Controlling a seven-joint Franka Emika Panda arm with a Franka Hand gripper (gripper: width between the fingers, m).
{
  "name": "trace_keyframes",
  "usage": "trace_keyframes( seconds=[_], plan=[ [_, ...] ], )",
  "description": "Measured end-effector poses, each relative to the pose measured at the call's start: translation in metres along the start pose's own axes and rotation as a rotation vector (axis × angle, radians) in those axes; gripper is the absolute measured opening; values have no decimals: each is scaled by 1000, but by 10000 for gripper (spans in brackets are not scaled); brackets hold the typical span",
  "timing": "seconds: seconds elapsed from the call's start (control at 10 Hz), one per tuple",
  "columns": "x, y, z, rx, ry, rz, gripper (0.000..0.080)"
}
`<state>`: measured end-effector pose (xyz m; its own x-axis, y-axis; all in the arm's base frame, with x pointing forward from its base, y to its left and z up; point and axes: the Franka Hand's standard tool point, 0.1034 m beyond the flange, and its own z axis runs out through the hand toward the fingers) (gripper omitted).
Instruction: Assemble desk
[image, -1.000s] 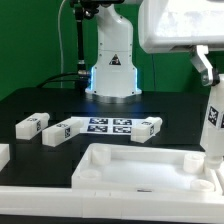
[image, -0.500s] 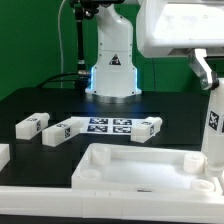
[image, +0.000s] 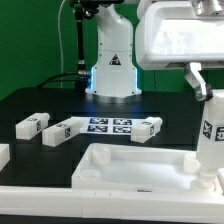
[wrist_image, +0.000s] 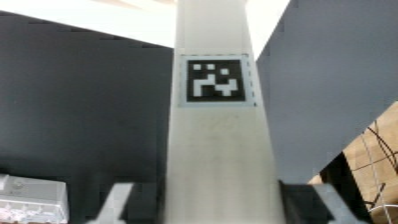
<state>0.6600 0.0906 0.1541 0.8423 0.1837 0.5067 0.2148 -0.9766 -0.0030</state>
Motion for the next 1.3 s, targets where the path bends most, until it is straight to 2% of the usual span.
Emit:
trace_keyframes(
  seconds=[1.3],
  plan=[
    [-18,-3,18,7,-31,1,290]
  ],
)
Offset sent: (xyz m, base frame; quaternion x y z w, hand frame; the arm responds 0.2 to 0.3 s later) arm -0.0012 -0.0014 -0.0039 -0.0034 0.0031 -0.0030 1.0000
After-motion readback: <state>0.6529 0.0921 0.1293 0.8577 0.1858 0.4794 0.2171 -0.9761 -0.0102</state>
